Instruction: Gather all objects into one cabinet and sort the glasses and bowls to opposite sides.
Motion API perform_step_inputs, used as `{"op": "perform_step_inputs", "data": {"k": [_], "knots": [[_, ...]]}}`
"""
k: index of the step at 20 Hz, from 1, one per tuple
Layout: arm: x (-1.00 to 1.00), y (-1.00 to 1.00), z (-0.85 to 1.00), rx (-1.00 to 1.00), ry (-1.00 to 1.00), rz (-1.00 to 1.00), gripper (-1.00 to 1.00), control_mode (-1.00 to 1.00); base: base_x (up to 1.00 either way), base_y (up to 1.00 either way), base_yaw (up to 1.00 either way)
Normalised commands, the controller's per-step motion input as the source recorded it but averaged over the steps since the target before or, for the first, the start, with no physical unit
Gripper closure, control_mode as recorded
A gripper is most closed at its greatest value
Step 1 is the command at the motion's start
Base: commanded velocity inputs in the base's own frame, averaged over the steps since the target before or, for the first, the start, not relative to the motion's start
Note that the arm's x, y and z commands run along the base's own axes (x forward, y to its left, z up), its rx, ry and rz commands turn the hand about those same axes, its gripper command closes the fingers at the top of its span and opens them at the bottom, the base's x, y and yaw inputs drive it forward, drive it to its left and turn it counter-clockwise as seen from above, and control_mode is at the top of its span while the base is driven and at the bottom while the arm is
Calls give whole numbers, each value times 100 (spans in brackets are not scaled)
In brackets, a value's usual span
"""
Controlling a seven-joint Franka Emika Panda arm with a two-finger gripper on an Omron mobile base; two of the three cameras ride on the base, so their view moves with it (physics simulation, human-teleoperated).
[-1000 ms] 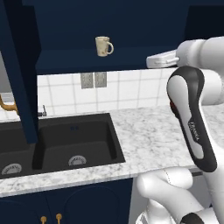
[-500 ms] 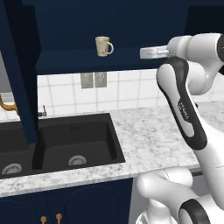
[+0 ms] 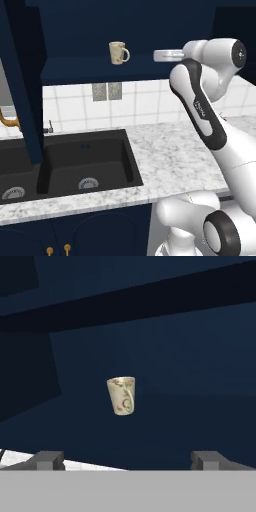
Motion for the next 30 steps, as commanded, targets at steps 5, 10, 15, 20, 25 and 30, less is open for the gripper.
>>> {"op": "perform_step_inputs", "data": {"k": [5,10,15,20,25,30], "knots": [[38,0,-1,2,0,1,-100,-100,0,0,0],[35,0,0,0,0,2,-100,-100,0,0,0],[33,1,-5,0,0,17,-100,-100,0,0,0],[49,2,-16,0,0,18,-100,-100,0,0,0],[54,5,-6,0,0,12,-100,-100,0,0,0],[53,14,0,0,0,8,-100,-100,0,0,0]]}}
